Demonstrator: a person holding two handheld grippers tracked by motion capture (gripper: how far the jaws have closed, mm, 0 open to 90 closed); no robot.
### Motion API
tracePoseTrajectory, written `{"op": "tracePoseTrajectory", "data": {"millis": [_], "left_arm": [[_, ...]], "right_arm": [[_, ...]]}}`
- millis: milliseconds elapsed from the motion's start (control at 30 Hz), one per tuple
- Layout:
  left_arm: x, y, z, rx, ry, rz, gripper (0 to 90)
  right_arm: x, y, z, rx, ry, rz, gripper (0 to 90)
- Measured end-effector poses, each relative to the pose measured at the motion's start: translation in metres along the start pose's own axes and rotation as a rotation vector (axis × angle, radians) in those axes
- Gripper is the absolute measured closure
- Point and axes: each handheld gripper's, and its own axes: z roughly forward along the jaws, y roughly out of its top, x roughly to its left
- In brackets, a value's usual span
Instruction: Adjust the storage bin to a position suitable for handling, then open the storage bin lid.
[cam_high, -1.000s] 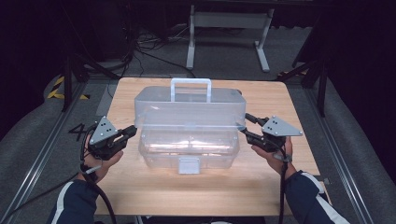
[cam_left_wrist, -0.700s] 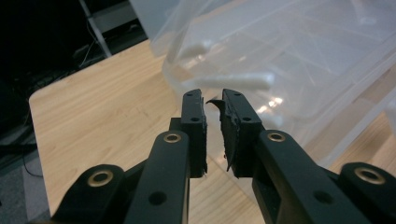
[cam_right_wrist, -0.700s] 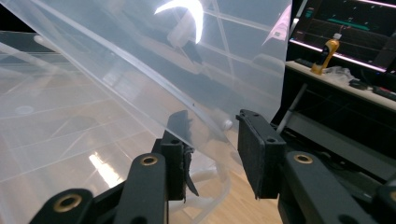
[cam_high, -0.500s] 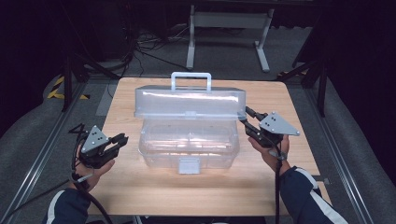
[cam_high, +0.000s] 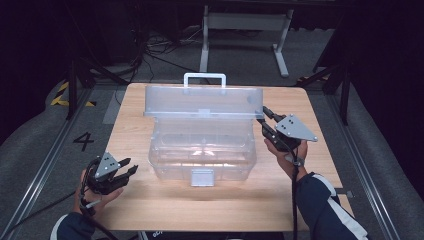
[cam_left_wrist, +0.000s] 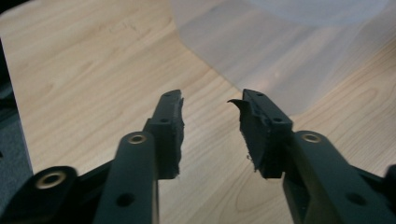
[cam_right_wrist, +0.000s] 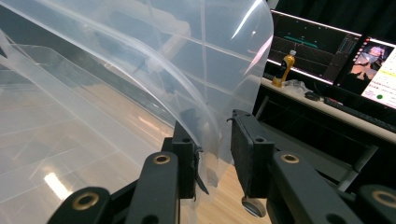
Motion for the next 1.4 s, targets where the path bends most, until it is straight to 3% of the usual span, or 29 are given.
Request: {"op": "tracePoseTrajectory", "data": {"millis": [233, 333, 533, 800, 900, 1033, 1400], "left_arm": [[-0.001, -0.015, 0.004, 0.035, -0.031, -0.019, 36.4], [-0.001, -0.023, 0.007, 0.060, -0.036, -0.058, 30.8], [0.001, -0.033, 0.009, 0.070, -0.032, -0.097, 29.1], [-0.002, -0.031, 0.023, 0.132, -0.052, -0.076, 25.5], [-0.001, -0.030, 0.025, 0.133, -0.060, -0.062, 24.5], [-0.001, -0.032, 0.028, 0.116, -0.083, -0.102, 21.7], [-0.002, -0.032, 0.028, 0.117, -0.088, -0.101, 19.4]], "right_arm": [[-0.005, 0.005, 0.007, 0.007, 0.000, 0.019, 73.4], [-0.009, 0.008, 0.010, 0.009, 0.006, 0.025, 73.4], [-0.015, 0.012, 0.016, 0.007, 0.015, 0.035, 73.5], [-0.020, 0.015, 0.020, 0.019, 0.033, 0.052, 73.8], [-0.022, 0.016, 0.023, 0.018, 0.030, 0.066, 74.4], [-0.024, 0.018, 0.027, 0.013, 0.022, 0.094, 75.2], [-0.034, 0.025, 0.045, 0.002, -0.004, 0.161, 77.3]]}}
